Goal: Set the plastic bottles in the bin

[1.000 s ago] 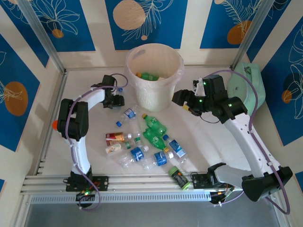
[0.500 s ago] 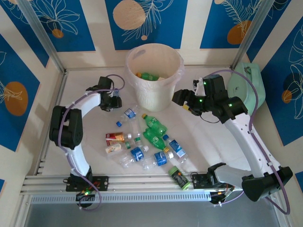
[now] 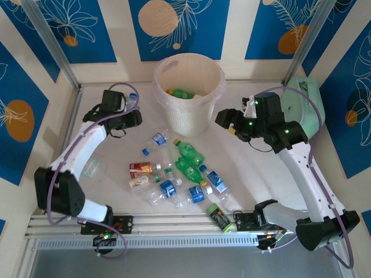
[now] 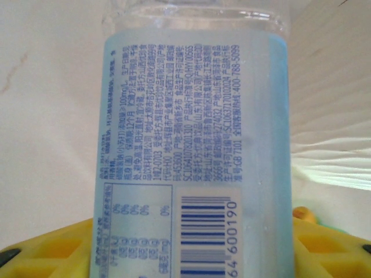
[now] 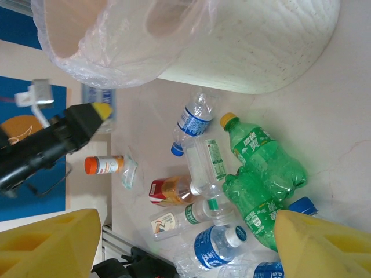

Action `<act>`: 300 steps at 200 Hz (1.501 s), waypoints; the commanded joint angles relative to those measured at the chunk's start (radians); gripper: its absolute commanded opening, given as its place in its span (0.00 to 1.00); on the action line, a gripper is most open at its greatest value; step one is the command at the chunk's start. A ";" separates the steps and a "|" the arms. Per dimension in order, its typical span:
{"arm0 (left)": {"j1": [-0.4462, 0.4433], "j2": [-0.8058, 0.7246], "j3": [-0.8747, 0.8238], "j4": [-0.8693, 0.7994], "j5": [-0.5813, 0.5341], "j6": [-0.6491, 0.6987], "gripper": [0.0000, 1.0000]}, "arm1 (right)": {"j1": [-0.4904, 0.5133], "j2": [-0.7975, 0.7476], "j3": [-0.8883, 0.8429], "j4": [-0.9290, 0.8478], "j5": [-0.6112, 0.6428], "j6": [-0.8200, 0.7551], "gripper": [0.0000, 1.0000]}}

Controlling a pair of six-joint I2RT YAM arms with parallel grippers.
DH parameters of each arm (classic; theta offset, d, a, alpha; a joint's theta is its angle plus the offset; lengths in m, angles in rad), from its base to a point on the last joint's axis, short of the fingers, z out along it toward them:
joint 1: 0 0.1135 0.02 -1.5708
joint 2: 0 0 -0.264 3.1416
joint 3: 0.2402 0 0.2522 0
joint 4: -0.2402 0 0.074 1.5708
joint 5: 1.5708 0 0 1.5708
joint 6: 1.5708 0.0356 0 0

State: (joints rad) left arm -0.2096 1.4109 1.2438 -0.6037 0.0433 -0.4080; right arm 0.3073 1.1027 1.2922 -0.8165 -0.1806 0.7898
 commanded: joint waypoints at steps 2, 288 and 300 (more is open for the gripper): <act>0.007 -0.104 0.079 -0.070 0.001 -0.037 0.58 | -0.022 -0.017 -0.014 0.014 -0.037 -0.002 0.79; -0.343 0.630 1.123 -0.242 0.005 -0.010 0.59 | -0.127 -0.079 -0.057 -0.032 -0.076 -0.018 0.79; -0.341 0.641 1.123 -0.247 0.003 -0.011 0.62 | -0.130 -0.081 -0.057 -0.036 -0.076 -0.021 0.79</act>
State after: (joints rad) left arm -0.5568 2.0258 2.3238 -0.8318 0.0685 -0.4404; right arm 0.1864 1.0412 1.2430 -0.8310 -0.2272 0.7883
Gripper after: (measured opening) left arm 0.601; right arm 0.788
